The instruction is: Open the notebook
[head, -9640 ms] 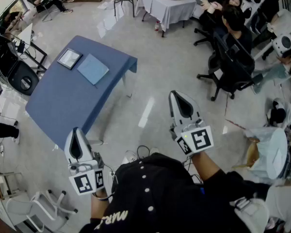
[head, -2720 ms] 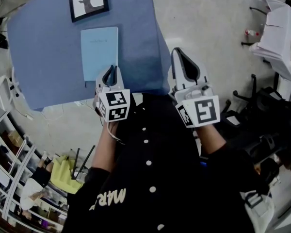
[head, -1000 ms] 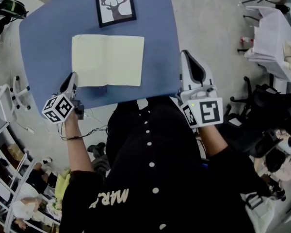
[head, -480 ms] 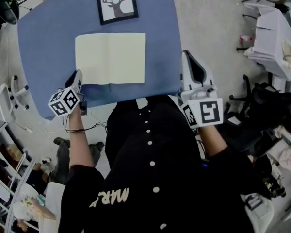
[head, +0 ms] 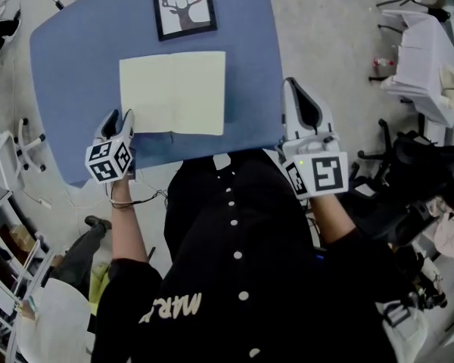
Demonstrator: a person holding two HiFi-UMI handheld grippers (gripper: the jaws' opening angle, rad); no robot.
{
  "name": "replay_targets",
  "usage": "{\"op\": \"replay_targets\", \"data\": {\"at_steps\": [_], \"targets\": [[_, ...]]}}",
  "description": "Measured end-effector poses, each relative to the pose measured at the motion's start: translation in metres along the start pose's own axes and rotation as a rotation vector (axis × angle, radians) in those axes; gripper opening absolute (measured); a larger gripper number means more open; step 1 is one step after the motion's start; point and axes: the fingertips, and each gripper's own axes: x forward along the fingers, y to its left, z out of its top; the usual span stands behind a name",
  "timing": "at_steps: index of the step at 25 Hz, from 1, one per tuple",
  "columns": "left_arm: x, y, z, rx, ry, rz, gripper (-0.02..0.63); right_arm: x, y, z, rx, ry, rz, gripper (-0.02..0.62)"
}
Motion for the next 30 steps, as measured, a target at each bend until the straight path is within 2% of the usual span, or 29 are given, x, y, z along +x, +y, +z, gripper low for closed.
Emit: {"op": "replay_targets", "data": {"at_steps": [7, 10, 12, 15, 16, 21, 27, 30], "targets": [[-0.005, -0.012, 0.014, 0.065, -0.038, 0.005, 0.173, 0.000, 0.003, 0.006, -0.004, -0.010, -0.002, 0.006], [-0.013, -0.020, 0.027, 0.073, -0.093, 0.001, 0.171, -0.003, 0.001, 0.010, -0.002, -0.016, -0.009, 0.006], [-0.026, -0.028, 0.042, 0.086, -0.162, -0.003, 0.154, -0.006, -0.002, 0.017, 0.006, -0.044, -0.010, 0.005], [-0.054, -0.048, 0.068, 0.119, -0.296, -0.015, 0.021, -0.014, -0.006, 0.029, 0.024, -0.082, -0.020, 0.005], [-0.065, -0.055, 0.076, 0.130, -0.338, -0.020, 0.007, -0.017, -0.008, 0.035, 0.028, -0.095, -0.023, 0.005], [-0.130, -0.085, 0.125, 0.146, -0.504, -0.048, 0.003, -0.032, -0.007, 0.079, 0.048, -0.188, -0.015, 0.005], [-0.213, -0.092, 0.184, 0.119, -0.678, -0.014, 0.003, -0.044, 0.002, 0.132, 0.010, -0.292, -0.009, 0.003], [-0.249, -0.098, 0.204, 0.138, -0.759, 0.010, 0.003, -0.052, 0.006, 0.152, -0.008, -0.318, -0.005, 0.003]]}}
